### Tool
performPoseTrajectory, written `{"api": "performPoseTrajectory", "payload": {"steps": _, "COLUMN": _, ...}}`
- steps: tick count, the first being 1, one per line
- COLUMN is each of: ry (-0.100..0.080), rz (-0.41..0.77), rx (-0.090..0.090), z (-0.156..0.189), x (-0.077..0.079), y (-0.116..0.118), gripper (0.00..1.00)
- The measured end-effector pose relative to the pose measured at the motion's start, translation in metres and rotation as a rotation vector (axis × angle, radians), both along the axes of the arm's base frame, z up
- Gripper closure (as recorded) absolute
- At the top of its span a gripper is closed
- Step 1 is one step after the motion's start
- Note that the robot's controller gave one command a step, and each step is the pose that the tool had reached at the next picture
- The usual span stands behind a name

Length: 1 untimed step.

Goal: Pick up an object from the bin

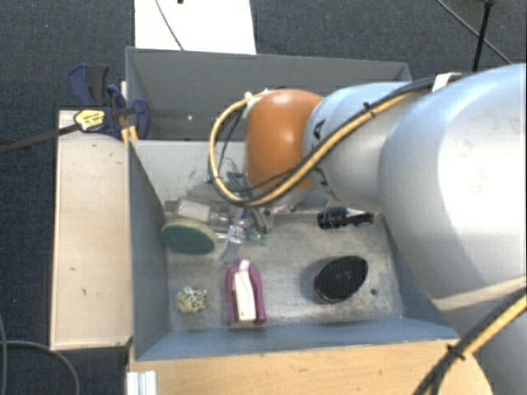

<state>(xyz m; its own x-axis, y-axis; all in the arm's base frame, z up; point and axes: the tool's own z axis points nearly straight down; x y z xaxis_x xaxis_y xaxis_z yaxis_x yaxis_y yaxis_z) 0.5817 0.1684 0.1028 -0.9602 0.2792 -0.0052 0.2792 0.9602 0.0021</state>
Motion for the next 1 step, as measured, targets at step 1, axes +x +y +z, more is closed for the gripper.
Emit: {"api": "performPoseTrajectory", "payload": {"steps": 1, "ry": -0.007, "rz": 0.095, "rx": 0.002, "z": -0.0295, "x": 0.0090, "y": 0.0010, "gripper": 0.00}}
